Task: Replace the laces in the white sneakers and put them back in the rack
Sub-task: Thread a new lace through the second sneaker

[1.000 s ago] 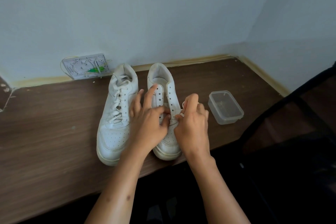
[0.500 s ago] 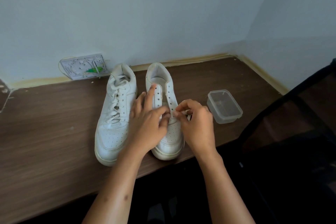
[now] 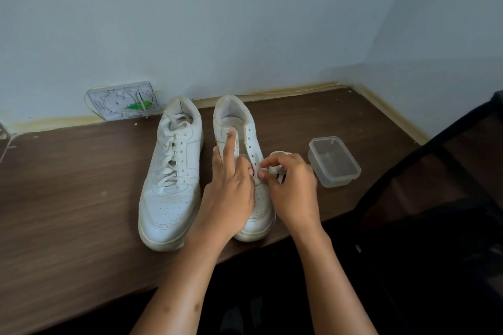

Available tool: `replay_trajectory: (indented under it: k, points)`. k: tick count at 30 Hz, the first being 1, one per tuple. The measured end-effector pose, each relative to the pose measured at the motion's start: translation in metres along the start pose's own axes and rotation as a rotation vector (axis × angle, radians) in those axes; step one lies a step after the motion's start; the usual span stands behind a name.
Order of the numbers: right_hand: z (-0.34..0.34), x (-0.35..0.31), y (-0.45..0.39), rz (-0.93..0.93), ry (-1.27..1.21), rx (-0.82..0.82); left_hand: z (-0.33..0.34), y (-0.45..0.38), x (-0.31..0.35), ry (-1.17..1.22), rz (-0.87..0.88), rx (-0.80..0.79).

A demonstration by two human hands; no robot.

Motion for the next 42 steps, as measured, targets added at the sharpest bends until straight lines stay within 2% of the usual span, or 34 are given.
replay_trajectory:
  k: [9,14,24,34,42]
  points:
    - [-0.001,-0.002,0.002,0.001,-0.078,-0.052,0.0,0.002,0.002,0.045,-0.006,0.085]
    - [-0.004,-0.001,0.002,0.019,-0.093,-0.073,0.0,0.001,0.002,0.072,-0.022,0.081]
    - [0.002,-0.005,0.004,-0.035,0.261,-0.102,-0.002,-0.003,-0.008,0.086,0.077,0.064]
    - [0.0,-0.006,0.005,0.029,-0.023,-0.026,-0.006,-0.004,-0.012,0.114,0.034,0.048]
    - [0.001,-0.002,0.003,0.035,-0.014,-0.012,0.0,0.002,-0.003,0.008,0.0,0.026]
Point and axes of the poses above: each hand's wrist, its own y-axis away from the middle knuckle, its own z-axis out of the palm, x = y × z, the point moved 4 cm from there along -y, towards the middle knuckle, and after that the axes turned 1 degree about -y, right-handed, at the moved point
